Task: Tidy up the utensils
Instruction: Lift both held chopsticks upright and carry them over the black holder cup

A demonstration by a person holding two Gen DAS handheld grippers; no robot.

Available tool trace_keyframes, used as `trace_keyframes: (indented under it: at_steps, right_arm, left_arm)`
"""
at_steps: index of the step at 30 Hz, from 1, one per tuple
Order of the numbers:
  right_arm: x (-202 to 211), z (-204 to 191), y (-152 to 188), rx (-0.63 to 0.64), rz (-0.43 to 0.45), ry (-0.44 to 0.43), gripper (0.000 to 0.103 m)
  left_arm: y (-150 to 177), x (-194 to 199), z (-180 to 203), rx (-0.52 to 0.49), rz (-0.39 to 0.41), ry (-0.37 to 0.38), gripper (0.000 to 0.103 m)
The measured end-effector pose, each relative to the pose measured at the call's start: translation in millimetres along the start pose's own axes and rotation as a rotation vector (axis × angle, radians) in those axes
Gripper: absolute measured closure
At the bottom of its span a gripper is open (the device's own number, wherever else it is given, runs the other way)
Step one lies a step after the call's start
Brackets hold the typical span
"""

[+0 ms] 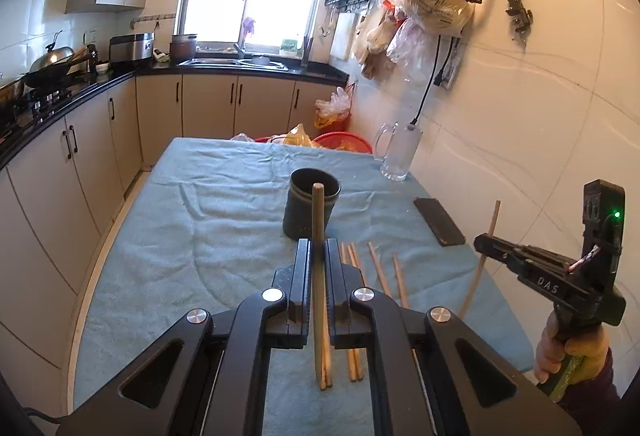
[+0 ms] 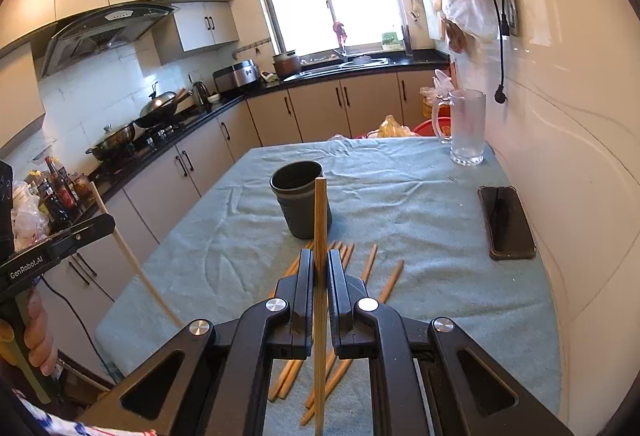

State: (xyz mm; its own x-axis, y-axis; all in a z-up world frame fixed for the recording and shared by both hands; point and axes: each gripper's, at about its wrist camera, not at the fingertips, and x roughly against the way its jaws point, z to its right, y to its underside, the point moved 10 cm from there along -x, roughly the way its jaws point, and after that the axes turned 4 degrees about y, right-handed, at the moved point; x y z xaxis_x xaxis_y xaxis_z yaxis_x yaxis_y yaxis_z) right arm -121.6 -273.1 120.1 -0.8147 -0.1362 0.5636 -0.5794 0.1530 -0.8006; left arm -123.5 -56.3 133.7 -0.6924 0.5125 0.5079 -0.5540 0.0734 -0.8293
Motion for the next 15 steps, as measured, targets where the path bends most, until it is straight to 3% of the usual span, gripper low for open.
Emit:
trace_keyframes:
  at_steps: [15]
  right_arm:
    - [-10, -3, -38, 0.001, 0.028, -0.037, 0.096]
  left_arm:
    - [-46, -13, 4, 0.004, 0.047, 0.027, 0.097]
